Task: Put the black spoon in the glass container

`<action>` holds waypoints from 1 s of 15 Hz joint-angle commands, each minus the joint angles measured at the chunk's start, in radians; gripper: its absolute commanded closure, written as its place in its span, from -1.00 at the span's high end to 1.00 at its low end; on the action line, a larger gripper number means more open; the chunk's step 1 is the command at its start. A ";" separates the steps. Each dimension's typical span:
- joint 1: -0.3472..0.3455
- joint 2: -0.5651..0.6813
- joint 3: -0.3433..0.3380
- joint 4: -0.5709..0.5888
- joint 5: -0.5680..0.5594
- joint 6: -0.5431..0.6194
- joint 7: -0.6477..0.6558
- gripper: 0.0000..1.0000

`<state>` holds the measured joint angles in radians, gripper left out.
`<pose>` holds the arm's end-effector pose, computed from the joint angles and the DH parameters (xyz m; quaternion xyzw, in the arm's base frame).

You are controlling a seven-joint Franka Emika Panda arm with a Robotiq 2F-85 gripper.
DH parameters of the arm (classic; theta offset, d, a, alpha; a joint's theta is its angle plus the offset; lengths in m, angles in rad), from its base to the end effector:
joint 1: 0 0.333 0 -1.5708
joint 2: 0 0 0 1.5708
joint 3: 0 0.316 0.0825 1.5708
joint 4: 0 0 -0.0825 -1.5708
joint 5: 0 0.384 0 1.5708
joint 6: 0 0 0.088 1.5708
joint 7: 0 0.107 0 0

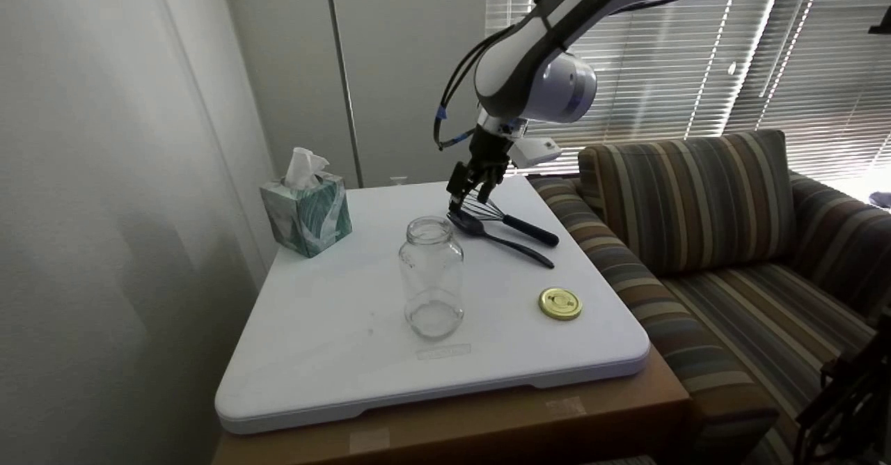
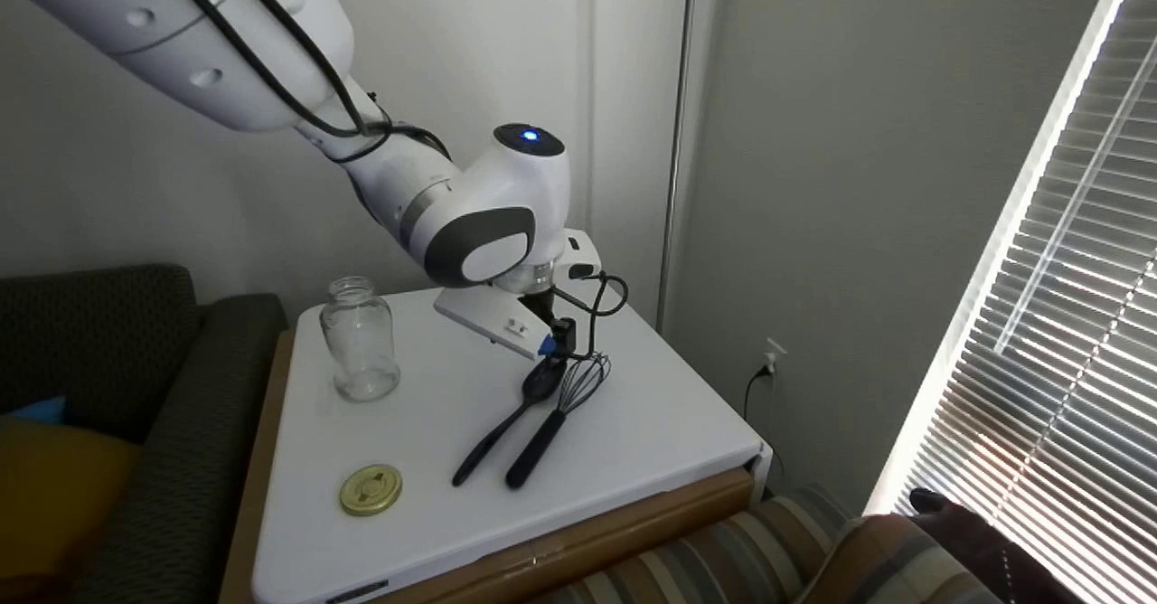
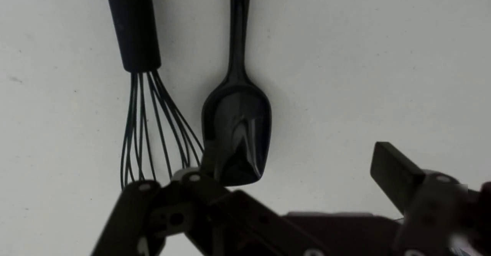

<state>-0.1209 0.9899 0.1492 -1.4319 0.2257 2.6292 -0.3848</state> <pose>0.7337 -0.0072 0.1208 -0.9843 -0.0725 -0.1239 0.1030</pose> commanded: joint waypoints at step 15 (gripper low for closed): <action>0.145 0.050 -0.110 0.065 -0.296 -0.055 0.141 1.00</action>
<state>0.0066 1.0182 0.0705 -1.4117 -0.0171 2.6155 -0.2446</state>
